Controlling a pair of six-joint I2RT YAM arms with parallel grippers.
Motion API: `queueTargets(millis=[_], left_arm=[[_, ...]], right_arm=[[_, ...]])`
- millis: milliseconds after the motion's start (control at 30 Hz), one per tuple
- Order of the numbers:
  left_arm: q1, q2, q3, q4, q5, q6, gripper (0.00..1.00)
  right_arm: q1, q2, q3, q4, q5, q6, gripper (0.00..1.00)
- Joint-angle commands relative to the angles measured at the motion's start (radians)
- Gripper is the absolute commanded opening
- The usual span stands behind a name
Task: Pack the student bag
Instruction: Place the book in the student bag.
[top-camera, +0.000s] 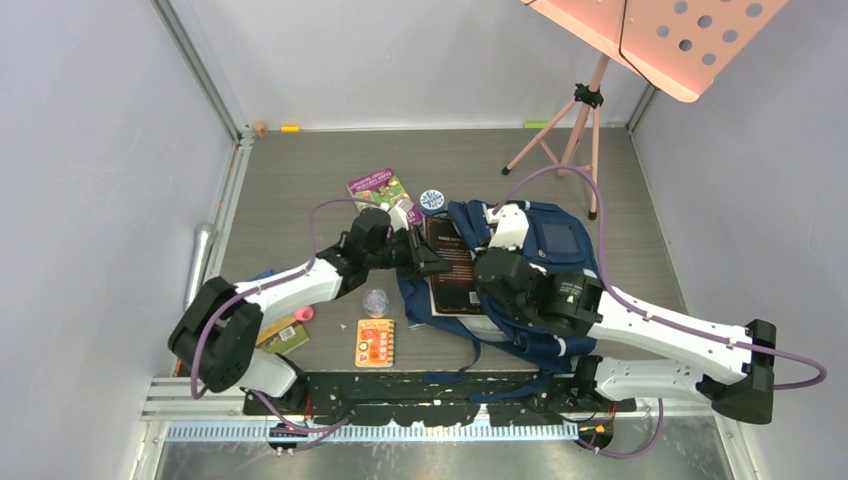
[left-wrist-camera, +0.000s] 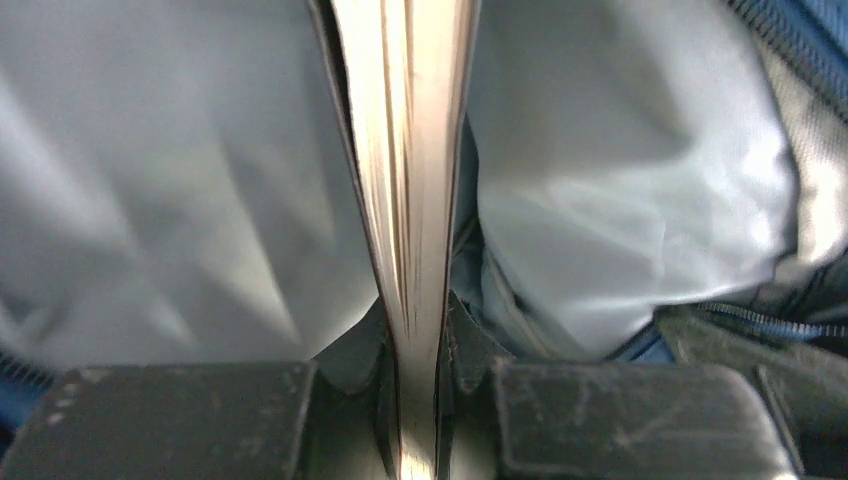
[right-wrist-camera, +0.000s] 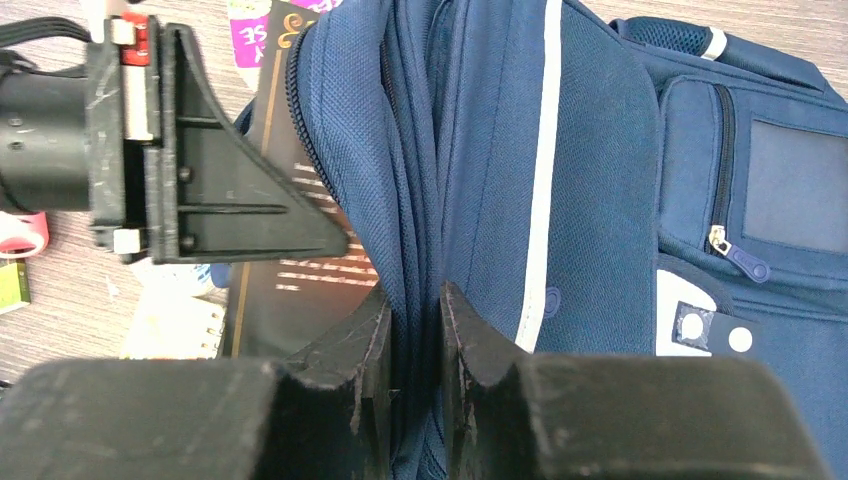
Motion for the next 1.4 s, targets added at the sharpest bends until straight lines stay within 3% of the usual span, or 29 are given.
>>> queueTargets(millis=[0, 167, 433, 633, 700, 800, 933, 1133, 1367], left_arm=[[-0.033, 0.059, 0.009, 0.3, -0.065, -0.13, 0.0], [-0.082, 0.184, -0.012, 0.521, -0.116, -0.259, 0.0], [-0.161, 0.341, 0.052, 0.569, -0.21, -0.227, 0.01], [-0.161, 0.294, 0.051, 0.339, -0.286, -0.085, 0.51], [-0.161, 0.26, 0.057, 0.231, -0.312, -0.026, 0.6], [-0.163, 0.21, 0.074, 0.106, -0.35, 0.057, 0.66], [-0.167, 0.162, 0.087, -0.017, -0.386, 0.12, 0.67], [-0.189, 0.145, 0.072, -0.066, -0.393, 0.123, 0.65], [-0.224, 0.229, 0.104, 0.02, -0.35, 0.101, 0.39]], right_arm=[[0.006, 0.006, 0.046, 0.169, 0.046, -0.015, 0.0], [0.006, 0.011, 0.046, 0.183, 0.051, -0.022, 0.0], [0.006, 0.028, 0.051, 0.198, 0.051, -0.023, 0.0], [0.006, 0.015, 0.046, 0.197, 0.064, -0.032, 0.0], [0.006, 0.01, 0.043, 0.195, 0.067, -0.034, 0.0], [0.006, 0.007, 0.04, 0.188, 0.073, -0.036, 0.0], [0.006, 0.006, 0.038, 0.186, 0.077, -0.039, 0.0], [0.006, 0.013, 0.041, 0.188, 0.078, -0.044, 0.0], [0.006, 0.017, 0.039, 0.187, 0.076, -0.044, 0.0]])
